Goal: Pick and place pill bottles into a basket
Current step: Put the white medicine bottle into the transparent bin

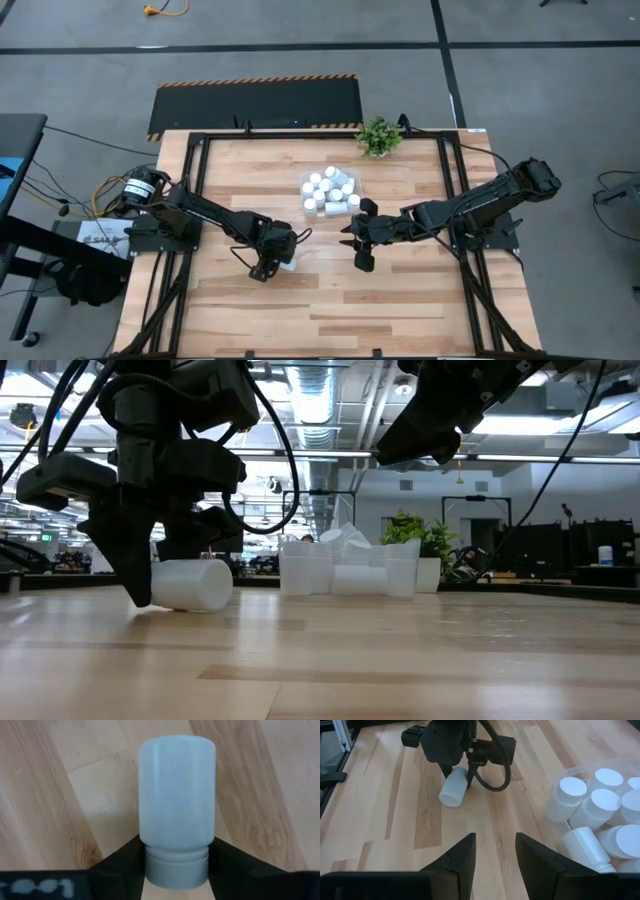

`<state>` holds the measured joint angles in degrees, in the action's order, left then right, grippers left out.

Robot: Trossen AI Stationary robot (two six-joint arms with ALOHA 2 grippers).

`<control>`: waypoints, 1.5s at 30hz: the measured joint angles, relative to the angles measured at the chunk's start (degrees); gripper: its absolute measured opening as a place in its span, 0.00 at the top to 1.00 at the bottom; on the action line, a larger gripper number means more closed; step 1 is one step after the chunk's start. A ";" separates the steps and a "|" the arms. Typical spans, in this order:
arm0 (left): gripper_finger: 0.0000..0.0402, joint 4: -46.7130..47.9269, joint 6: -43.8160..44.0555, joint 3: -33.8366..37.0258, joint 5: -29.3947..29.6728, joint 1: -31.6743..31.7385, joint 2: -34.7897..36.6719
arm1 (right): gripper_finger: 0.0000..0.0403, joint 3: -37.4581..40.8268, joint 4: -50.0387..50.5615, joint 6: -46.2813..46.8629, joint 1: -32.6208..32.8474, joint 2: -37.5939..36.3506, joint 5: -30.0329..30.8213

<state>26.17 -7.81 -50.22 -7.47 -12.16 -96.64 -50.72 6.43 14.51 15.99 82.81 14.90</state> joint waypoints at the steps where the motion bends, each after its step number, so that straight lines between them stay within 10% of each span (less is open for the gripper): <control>1: 0.61 0.00 0.00 0.00 -0.01 0.00 0.00 | 0.67 0.00 -0.01 0.00 0.00 0.00 0.00; 23: 0.60 13.05 -6.88 -11.59 8.30 3.89 -0.11 | 0.67 0.00 0.56 -8.88 0.02 -7.83 0.18; 45: 0.61 9.79 -3.97 -33.45 12.39 20.28 -0.17 | 0.67 0.00 22.72 -13.65 -8.45 -19.94 0.19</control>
<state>35.96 -11.78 -83.67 4.91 8.12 -96.81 -50.72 29.15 0.86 7.54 62.87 15.08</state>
